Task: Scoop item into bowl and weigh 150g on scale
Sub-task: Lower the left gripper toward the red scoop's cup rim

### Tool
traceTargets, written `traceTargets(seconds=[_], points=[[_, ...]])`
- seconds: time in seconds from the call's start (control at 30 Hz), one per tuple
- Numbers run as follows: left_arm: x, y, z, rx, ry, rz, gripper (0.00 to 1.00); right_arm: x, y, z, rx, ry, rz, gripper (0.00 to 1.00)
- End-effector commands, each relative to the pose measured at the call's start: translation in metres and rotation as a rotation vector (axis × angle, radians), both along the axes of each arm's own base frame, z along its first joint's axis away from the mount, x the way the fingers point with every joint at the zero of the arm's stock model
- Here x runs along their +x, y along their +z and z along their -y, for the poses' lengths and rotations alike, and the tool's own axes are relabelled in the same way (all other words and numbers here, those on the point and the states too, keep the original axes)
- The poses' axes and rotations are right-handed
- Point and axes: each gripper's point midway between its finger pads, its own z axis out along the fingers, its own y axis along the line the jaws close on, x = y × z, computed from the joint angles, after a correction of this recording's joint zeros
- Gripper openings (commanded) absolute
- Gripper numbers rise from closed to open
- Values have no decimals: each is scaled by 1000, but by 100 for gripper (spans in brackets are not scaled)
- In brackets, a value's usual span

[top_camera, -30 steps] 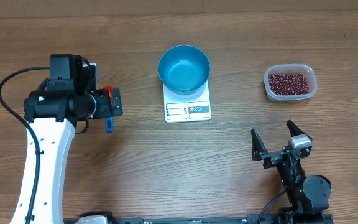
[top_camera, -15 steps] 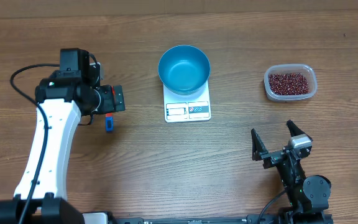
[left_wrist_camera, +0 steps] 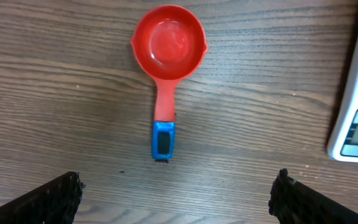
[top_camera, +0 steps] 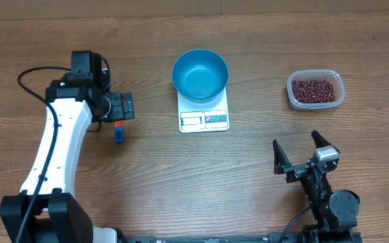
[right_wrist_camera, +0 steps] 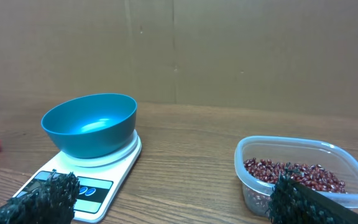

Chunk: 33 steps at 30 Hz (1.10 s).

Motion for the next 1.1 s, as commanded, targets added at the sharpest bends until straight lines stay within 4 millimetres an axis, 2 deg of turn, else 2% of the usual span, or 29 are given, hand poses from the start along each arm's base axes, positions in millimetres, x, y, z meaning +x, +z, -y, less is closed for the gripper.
traceTargets(seconds=[0.0, 0.17, 0.47, 0.73, 1.07], points=[[8, 2, -8, 44, -36, 7, 100, 0, -1, -1, -1, 7, 8, 100], [9, -6, -25, 138, -9, -20, 100, 0, -1, -1, -1, 7, 8, 100], [8, -27, -26, 134, -8, -83, 98, 0, -1, -2, -1, 7, 8, 100], [14, -26, -29, 136, 1, -58, 100, 0, -1, -2, -1, 7, 8, 100], [21, -24, -45, 138, 40, -24, 100, 0, -1, -1, -1, 7, 8, 100]])
